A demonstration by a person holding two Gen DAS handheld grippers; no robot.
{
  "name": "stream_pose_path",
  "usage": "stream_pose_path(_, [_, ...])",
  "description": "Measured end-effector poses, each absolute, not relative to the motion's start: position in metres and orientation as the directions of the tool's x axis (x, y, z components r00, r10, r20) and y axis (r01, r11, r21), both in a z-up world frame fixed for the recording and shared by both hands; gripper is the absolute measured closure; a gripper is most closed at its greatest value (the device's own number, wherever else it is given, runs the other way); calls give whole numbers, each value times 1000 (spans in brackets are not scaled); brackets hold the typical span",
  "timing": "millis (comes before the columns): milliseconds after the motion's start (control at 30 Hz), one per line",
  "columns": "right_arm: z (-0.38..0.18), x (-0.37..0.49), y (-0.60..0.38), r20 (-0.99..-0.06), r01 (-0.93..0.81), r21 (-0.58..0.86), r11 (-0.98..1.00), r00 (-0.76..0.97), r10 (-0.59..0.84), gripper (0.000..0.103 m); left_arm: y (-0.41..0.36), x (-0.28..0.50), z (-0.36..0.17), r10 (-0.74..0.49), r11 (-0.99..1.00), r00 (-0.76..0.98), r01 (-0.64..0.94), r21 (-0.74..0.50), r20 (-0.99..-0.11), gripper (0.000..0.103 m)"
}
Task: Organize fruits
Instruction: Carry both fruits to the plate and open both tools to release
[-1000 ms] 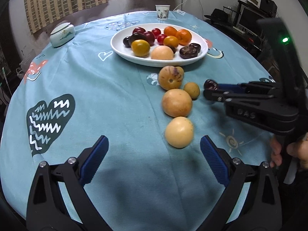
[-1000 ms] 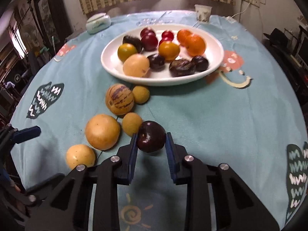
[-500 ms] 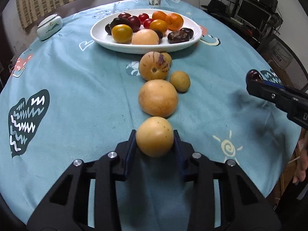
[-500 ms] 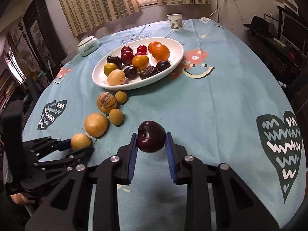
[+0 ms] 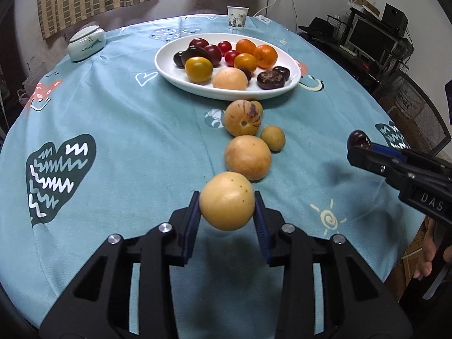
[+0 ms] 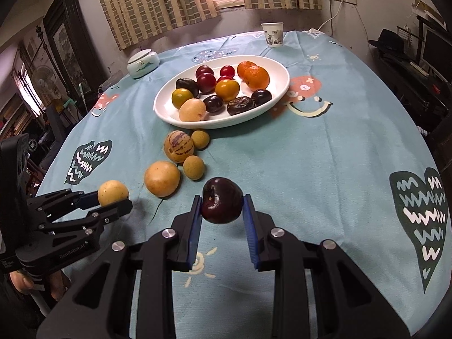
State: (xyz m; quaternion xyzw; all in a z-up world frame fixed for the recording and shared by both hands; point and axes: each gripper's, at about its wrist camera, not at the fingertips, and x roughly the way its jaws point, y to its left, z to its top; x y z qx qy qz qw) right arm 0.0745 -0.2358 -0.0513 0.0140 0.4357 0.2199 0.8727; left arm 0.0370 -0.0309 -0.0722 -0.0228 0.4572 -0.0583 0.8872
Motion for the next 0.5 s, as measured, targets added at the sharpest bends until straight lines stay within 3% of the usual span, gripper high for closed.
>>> stream_pose_path(300, [-53,83,-222,-771,-388,203,899,503,391,74,-9,56,-50,-107,994,614,61,-88,-782,67])
stream_pose_path(500, [-33,123,-201,-770,-416,174,893,508,386,74,4,123,-31,-81,997,611,46,-67,-788,66])
